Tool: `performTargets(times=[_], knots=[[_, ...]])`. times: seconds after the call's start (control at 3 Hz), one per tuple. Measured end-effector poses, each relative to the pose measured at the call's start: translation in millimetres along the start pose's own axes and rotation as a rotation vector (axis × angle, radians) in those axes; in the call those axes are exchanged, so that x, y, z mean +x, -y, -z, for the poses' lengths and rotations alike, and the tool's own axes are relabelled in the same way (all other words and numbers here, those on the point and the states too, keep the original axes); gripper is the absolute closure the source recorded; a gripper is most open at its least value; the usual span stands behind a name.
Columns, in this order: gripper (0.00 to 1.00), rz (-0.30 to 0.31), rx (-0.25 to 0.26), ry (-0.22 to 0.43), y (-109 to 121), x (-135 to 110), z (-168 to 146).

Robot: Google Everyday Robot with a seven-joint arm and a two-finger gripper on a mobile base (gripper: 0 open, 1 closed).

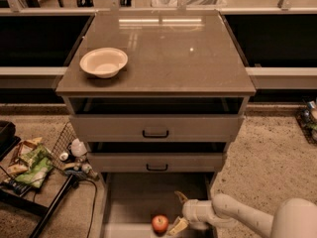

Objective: Pick apple from bottom drawer and place on counter

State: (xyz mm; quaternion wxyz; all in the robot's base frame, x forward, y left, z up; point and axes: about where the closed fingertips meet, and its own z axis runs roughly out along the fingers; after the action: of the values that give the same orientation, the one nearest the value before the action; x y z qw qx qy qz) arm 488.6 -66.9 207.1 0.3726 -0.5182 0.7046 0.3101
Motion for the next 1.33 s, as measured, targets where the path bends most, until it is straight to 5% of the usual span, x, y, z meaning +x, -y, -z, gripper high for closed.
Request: performTargets(times=[0.67,1.33], knots=[[0.0,-0.04,-0.091,0.037,-23,34,-44],[0.01,-0.044,-0.18,0.128,-47,28,-75]])
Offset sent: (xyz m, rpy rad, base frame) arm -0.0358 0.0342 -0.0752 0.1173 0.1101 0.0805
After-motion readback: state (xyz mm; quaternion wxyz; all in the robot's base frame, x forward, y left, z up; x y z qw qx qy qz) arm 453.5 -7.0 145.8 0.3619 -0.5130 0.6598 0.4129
